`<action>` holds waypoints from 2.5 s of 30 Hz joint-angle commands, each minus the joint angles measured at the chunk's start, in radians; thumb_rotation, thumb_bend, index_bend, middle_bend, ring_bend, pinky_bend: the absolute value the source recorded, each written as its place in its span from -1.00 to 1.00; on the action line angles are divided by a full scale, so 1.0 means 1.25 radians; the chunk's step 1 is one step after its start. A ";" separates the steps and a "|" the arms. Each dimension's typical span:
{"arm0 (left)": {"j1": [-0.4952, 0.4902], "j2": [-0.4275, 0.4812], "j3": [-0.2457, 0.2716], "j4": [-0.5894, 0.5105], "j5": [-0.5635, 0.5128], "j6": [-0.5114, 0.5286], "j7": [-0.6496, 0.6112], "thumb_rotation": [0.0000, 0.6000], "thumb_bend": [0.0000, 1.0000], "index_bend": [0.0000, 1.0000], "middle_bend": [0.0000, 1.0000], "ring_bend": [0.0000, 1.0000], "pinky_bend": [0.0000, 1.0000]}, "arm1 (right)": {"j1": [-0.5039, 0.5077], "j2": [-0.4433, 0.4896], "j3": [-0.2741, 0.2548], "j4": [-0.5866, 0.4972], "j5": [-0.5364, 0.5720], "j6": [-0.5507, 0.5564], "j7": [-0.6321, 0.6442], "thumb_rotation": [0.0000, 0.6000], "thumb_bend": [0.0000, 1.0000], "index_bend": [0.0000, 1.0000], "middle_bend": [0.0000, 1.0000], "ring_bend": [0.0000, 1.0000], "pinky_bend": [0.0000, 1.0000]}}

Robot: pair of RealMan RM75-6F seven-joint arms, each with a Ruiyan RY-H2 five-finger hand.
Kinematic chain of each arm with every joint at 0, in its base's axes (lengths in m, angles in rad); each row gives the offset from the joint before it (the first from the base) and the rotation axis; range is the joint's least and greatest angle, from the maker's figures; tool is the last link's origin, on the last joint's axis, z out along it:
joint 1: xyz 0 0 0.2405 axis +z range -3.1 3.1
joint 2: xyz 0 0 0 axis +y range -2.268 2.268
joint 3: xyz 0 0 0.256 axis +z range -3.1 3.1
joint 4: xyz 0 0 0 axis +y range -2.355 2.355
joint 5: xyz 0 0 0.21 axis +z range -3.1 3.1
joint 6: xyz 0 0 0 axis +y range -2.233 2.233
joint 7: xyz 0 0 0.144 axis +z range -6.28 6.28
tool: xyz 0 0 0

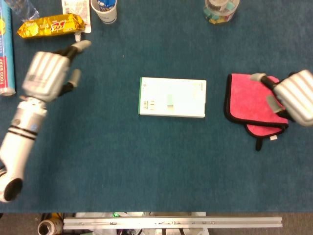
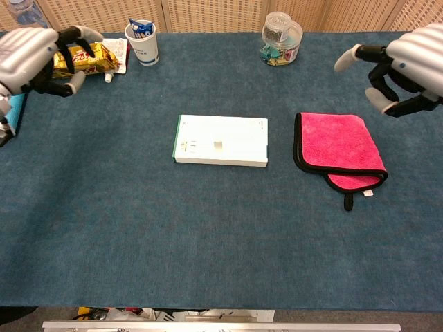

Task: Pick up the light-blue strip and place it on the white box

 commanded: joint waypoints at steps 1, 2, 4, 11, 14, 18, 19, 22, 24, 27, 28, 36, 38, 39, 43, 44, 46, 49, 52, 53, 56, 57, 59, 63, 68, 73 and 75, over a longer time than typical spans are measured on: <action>0.033 0.017 0.008 0.026 0.018 0.033 -0.025 1.00 -0.02 -0.66 0.10 0.37 0.64 | 0.065 -0.029 0.014 0.007 0.046 -0.084 -0.026 1.00 0.61 -0.46 1.00 1.00 1.00; 0.043 0.022 0.008 0.032 0.018 0.042 -0.027 1.00 -0.02 -0.66 0.18 0.42 0.67 | 0.077 -0.036 0.017 0.011 0.057 -0.100 -0.031 1.00 0.68 -0.46 1.00 1.00 1.00; 0.063 0.031 0.008 0.039 0.022 0.060 -0.041 1.00 -0.02 -0.66 0.30 0.51 0.73 | 0.106 -0.054 0.023 0.020 0.082 -0.136 -0.043 1.00 0.84 -0.46 1.00 1.00 1.00; 0.106 0.068 0.006 0.036 0.020 0.064 -0.083 1.00 -0.02 -0.65 0.50 0.68 0.80 | 0.205 -0.123 0.039 0.072 0.195 -0.251 -0.100 1.00 1.00 -0.54 1.00 1.00 1.00; 0.119 0.078 0.011 0.030 0.028 0.059 -0.090 1.00 -0.02 -0.65 0.51 0.69 0.80 | 0.245 -0.155 0.043 0.096 0.244 -0.284 -0.126 1.00 1.00 -0.59 1.00 1.00 1.00; 0.133 0.087 0.014 0.015 0.037 0.056 -0.105 1.00 -0.02 -0.65 0.51 0.69 0.81 | 0.292 -0.202 0.040 0.132 0.308 -0.316 -0.155 1.00 1.00 -0.60 1.00 1.00 1.00; 0.137 0.090 0.014 0.012 0.041 0.056 -0.108 1.00 -0.02 -0.65 0.51 0.69 0.81 | 0.308 -0.219 0.038 0.147 0.329 -0.325 -0.165 1.00 1.00 -0.60 1.00 1.00 1.00; 0.146 0.091 0.014 0.006 0.053 0.065 -0.111 1.00 -0.02 -0.65 0.51 0.69 0.81 | 0.340 -0.254 0.031 0.178 0.376 -0.341 -0.182 1.00 1.00 -0.61 1.00 1.00 1.00; 0.151 0.092 0.015 0.004 0.059 0.065 -0.110 1.00 -0.02 -0.65 0.51 0.69 0.81 | 0.364 -0.279 0.026 0.200 0.408 -0.352 -0.191 1.00 1.00 -0.61 1.00 1.00 1.00; 0.157 0.092 0.013 0.000 0.062 0.063 -0.112 1.00 -0.02 -0.65 0.51 0.68 0.81 | 0.394 -0.311 0.013 0.230 0.444 -0.361 -0.205 1.00 1.00 -0.61 1.00 1.00 1.00; 0.159 0.092 0.012 -0.001 0.063 0.062 -0.113 1.00 -0.02 -0.65 0.51 0.68 0.80 | 0.402 -0.319 0.009 0.237 0.455 -0.363 -0.208 1.00 1.00 -0.61 1.00 1.00 1.00; 0.174 0.086 0.006 -0.005 0.073 0.064 -0.116 1.00 -0.02 -0.65 0.49 0.66 0.80 | 0.461 -0.366 -0.018 0.279 0.532 -0.371 -0.217 1.00 1.00 -0.61 1.00 1.00 1.00; 0.177 0.084 0.004 -0.004 0.075 0.066 -0.117 1.00 -0.02 -0.65 0.49 0.66 0.80 | 0.474 -0.373 -0.025 0.289 0.548 -0.369 -0.221 1.00 1.00 -0.61 1.00 1.00 1.00; 0.178 0.084 0.003 -0.004 0.076 0.066 -0.118 1.00 -0.02 -0.65 0.49 0.66 0.80 | 0.479 -0.376 -0.028 0.292 0.555 -0.368 -0.223 1.00 1.00 -0.61 1.00 1.00 1.00; 0.182 0.083 -0.001 -0.003 0.081 0.066 -0.121 1.00 -0.02 -0.66 0.48 0.66 0.80 | 0.498 -0.389 -0.037 0.307 0.578 -0.362 -0.222 1.00 1.00 -0.61 1.00 1.00 1.00; 0.183 0.082 -0.003 -0.002 0.082 0.066 -0.123 1.00 -0.02 -0.67 0.48 0.65 0.80 | 0.504 -0.393 -0.039 0.312 0.583 -0.360 -0.220 1.00 1.00 -0.61 1.00 1.00 1.00; 0.184 0.081 -0.004 0.000 0.084 0.065 -0.125 1.00 -0.02 -0.67 0.48 0.65 0.80 | 0.511 -0.398 -0.041 0.319 0.588 -0.357 -0.218 1.00 1.00 -0.61 1.00 1.00 1.00; 0.187 0.080 -0.008 0.002 0.084 0.063 -0.128 1.00 -0.02 -0.67 0.48 0.65 0.80 | 0.524 -0.405 -0.046 0.331 0.598 -0.355 -0.218 1.00 1.00 -0.61 1.00 1.00 1.00; 0.188 0.079 -0.010 0.003 0.087 0.062 -0.129 1.00 -0.02 -0.67 0.48 0.65 0.80 | 0.536 -0.409 -0.051 0.338 0.610 -0.352 -0.219 1.00 1.00 -0.61 1.00 1.00 1.00; 0.189 0.079 -0.011 0.003 0.088 0.061 -0.128 1.00 -0.02 -0.67 0.48 0.65 0.80 | 0.539 -0.410 -0.054 0.339 0.615 -0.350 -0.218 1.00 1.00 -0.61 1.00 1.00 1.00; 0.190 0.078 -0.013 0.003 0.090 0.059 -0.127 1.00 -0.02 -0.67 0.48 0.65 0.80 | 0.547 -0.412 -0.062 0.344 0.629 -0.348 -0.219 1.00 1.00 -0.61 1.00 1.00 1.00; 0.190 0.078 -0.014 0.003 0.090 0.059 -0.127 1.00 -0.02 -0.67 0.48 0.65 0.80 | 0.549 -0.412 -0.064 0.345 0.632 -0.347 -0.219 1.00 1.00 -0.61 1.00 1.00 1.00; 0.191 0.078 -0.017 0.003 0.090 0.059 -0.126 1.00 -0.02 -0.67 0.48 0.65 0.80 | 0.551 -0.411 -0.067 0.343 0.634 -0.340 -0.216 1.00 1.00 -0.61 1.00 1.00 1.00; 0.193 0.078 -0.020 0.003 0.090 0.058 -0.126 1.00 -0.02 -0.67 0.48 0.65 0.80 | 0.547 -0.404 -0.068 0.326 0.616 -0.323 -0.203 1.00 1.00 -0.61 1.00 1.00 1.00; 0.194 0.078 -0.022 0.000 0.091 0.054 -0.123 1.00 -0.02 -0.67 0.48 0.65 0.80 | 0.547 -0.398 -0.079 0.311 0.603 -0.321 -0.196 1.00 1.00 -0.61 1.00 1.00 1.00; 0.197 0.078 -0.025 -0.002 0.091 0.053 -0.119 1.00 -0.02 -0.67 0.48 0.65 0.80 | 0.555 -0.402 -0.090 0.322 0.622 -0.321 -0.202 1.00 1.00 -0.61 1.00 1.00 1.00; 0.198 0.077 -0.025 -0.002 0.091 0.052 -0.118 1.00 -0.02 -0.67 0.48 0.65 0.80 | 0.556 -0.402 -0.092 0.324 0.627 -0.317 -0.202 1.00 1.00 -0.61 1.00 1.00 1.00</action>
